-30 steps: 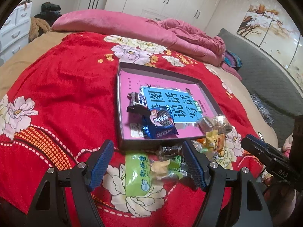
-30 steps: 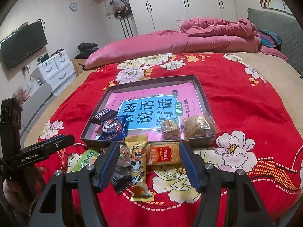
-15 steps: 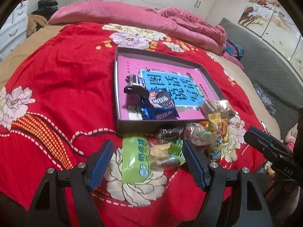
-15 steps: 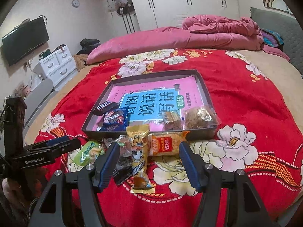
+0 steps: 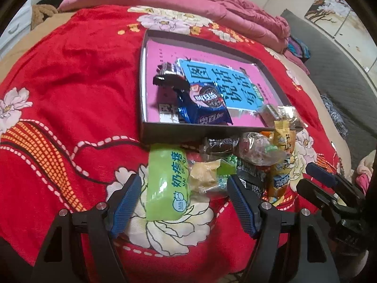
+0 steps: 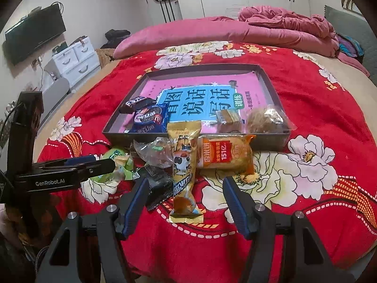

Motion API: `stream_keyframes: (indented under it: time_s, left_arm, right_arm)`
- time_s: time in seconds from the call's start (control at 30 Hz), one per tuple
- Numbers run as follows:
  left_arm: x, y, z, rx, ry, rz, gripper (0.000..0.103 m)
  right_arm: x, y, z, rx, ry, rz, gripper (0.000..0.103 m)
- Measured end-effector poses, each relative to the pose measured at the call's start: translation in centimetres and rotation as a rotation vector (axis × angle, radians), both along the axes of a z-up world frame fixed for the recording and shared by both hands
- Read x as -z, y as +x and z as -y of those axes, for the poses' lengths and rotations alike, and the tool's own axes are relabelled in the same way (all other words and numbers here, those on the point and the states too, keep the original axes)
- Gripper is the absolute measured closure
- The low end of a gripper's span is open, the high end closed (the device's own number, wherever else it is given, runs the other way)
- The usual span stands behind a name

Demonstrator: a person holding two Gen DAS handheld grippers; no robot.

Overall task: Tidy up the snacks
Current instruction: 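Move both open grippers down to the snacks piled beside the tray, then grasp the gold cartoon snack stick with the right gripper while the left grasps the green milk-tablet pack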

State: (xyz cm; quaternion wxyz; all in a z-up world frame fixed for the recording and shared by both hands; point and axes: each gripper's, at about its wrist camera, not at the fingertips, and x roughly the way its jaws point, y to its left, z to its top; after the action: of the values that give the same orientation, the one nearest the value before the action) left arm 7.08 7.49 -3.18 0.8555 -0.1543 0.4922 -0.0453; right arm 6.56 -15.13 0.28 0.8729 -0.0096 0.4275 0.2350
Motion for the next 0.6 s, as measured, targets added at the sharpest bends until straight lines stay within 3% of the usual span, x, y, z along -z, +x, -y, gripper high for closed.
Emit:
stream_keyframes:
  time_s: [0.33, 0.6]
  left_arm:
    - [1.0, 1.3, 0.5, -0.013, 0.024, -0.032, 0.025]
    - [1.2, 1.8, 0.8, -0.006, 0.022, -0.038, 0.027]
  right_arm:
    - [1.4, 0.7, -0.4, -0.001, -0.006, -0.030, 0.039]
    - [2.7, 1.8, -1.2, -0.018, -0.001, -0.065, 0.064]
